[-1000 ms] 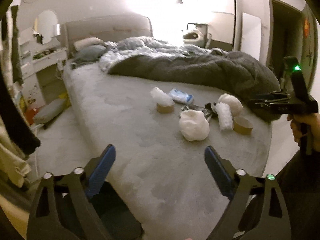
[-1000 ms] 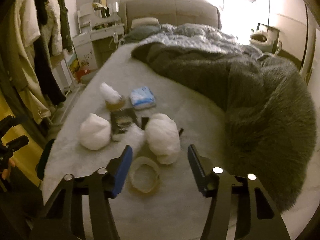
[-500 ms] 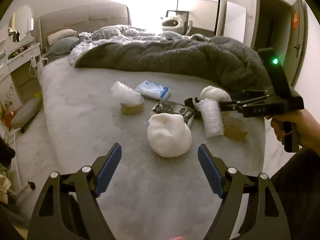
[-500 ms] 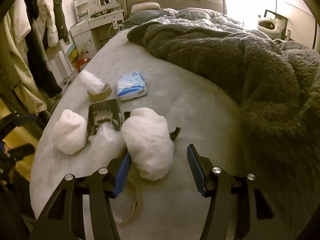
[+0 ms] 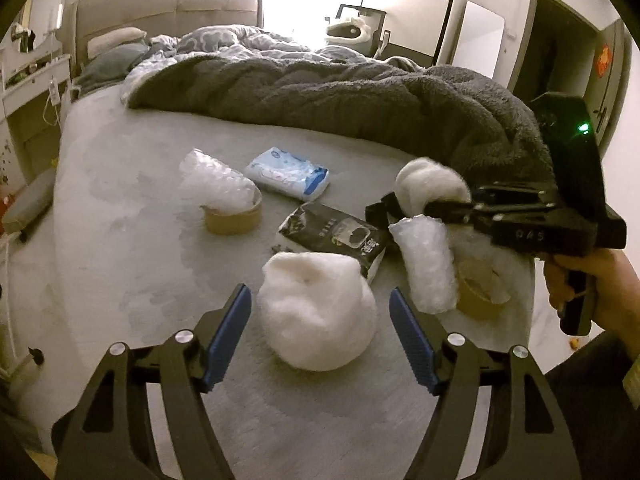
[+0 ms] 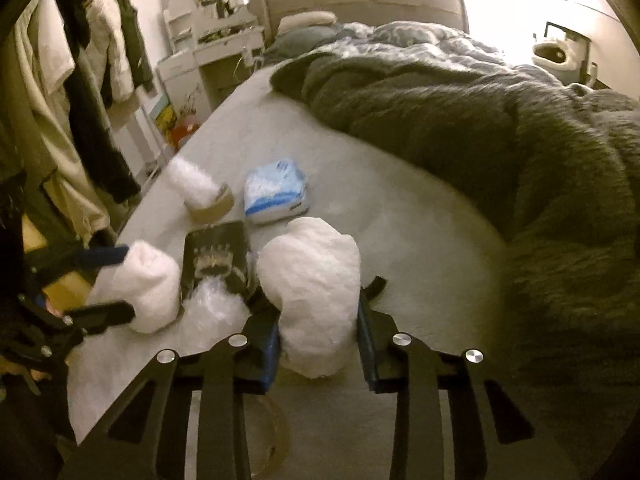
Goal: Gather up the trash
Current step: 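Grasp the white tissue ball with the right tool while the left tool approaches another tissue ball, then grasp the second white tissue ball with the left tool, then carry both tissue balls over the black bin and release them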
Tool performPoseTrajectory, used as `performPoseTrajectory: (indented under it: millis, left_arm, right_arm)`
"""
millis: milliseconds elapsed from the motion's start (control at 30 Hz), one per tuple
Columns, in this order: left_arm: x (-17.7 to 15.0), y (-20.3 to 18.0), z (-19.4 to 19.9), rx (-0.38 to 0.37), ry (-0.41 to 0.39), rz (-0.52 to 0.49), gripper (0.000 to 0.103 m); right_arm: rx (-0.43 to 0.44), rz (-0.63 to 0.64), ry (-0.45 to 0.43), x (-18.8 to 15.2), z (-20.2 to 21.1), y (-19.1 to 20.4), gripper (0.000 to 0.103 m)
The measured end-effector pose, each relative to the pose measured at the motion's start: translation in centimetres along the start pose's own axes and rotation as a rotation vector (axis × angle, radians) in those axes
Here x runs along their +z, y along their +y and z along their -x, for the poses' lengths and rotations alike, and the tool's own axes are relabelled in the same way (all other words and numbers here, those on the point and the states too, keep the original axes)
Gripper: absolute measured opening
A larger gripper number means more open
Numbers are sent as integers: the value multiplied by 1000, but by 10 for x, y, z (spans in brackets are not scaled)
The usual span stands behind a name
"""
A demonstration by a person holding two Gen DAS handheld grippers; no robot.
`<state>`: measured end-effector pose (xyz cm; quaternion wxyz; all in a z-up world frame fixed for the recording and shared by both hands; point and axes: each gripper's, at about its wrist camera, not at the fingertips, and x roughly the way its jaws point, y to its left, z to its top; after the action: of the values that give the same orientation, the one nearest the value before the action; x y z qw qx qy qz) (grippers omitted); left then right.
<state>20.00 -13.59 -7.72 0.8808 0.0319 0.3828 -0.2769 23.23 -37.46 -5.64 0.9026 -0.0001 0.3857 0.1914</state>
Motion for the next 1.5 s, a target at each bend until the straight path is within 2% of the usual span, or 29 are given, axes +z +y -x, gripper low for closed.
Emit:
performPoseTrajectory:
  millis: [33, 100, 200, 400, 600, 733, 967, 1167, 1500]
  left_arm:
    - [0, -1, -4, -1, 15, 3, 75]
    - [-2, -4, -9, 4, 42, -8, 69]
    - [-1, -8, -12, 15, 45, -28, 65]
    - [0, 3, -13, 13, 69, 36, 50]
    - [2, 9, 11, 37, -13, 39, 46]
    - [0, 33, 37, 68, -86, 91, 46]
    - [-16, 82, 67, 173, -114, 186, 46]
    - [-40, 123, 78, 252, -74, 265, 46]
    - [-98, 190, 80, 345, 74, 439, 46]
  right_arm:
    - [-4, -8, -9, 1, 2, -2, 32]
    - [-9, -30, -32, 3, 7, -7, 32]
    - [-2, -50, -61, 8, 12, -8, 32]
    - [22, -52, -130, 26, 16, 11, 32]
    - [61, -15, -147, 42, 7, 45, 32]
    - [84, 7, -151, 50, 1, 67, 32]
    - [135, 71, -162, 63, -11, 119, 32]
    - [185, 113, -147, 72, -26, 164, 32]
    - [260, 165, -83, 72, -58, 240, 32]
